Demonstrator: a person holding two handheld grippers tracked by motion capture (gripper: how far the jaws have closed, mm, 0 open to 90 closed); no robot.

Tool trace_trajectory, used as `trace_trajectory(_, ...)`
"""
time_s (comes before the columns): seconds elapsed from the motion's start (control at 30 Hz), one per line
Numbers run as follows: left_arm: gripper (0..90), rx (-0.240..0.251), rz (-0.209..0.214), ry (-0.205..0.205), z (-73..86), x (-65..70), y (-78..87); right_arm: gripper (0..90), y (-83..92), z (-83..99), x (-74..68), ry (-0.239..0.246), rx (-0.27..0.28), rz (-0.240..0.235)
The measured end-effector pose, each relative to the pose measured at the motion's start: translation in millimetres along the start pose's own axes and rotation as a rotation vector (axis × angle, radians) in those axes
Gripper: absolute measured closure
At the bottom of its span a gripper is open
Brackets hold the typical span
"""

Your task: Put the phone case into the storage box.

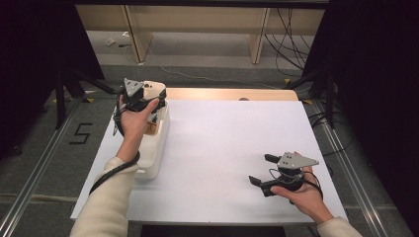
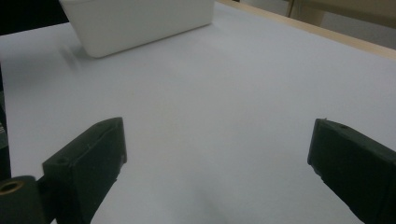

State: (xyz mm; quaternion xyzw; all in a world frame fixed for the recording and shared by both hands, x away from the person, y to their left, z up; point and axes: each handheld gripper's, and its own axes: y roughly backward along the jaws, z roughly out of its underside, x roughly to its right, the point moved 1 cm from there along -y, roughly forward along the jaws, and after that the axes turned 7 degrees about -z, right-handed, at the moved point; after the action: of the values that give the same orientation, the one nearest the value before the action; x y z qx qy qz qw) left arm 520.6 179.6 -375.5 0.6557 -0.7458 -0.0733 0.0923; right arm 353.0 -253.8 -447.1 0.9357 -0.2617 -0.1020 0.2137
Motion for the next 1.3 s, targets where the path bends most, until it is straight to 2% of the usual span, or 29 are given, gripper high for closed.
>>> trace_trajectory(0.27, 10.2, 0.004, 0.001, -0.003, 0.2, -2.6, -9.4, 5.5, 0.1, -0.1, -0.1, 0.001, 0.0, 0.0)
trace_trajectory(0.4, 10.2, 0.001, -0.014, -0.02, 1.3, -6.8, -13.9, 5.5, 0.2, -0.1, -0.1, 0.001, 0.001, 0.0)
trace_trajectory(0.7, 10.2, -0.014, -0.032, -0.025, 1.9, -11.5, -22.3, 5.5, 0.2, 0.0, 0.0, 0.0, 0.001, 0.0)
trace_trajectory(1.07, 10.2, -0.043, -0.036, 0.019, 5.1, -11.3, -31.0, 5.5, 0.4, 0.0, 0.1, -0.001, 0.0, -0.001)
trace_trajectory(1.3, 10.1, -0.049, -0.033, 0.026, 5.4, -13.5, -36.0, 5.5, 0.3, 0.1, 0.2, -0.003, 0.0, -0.001)
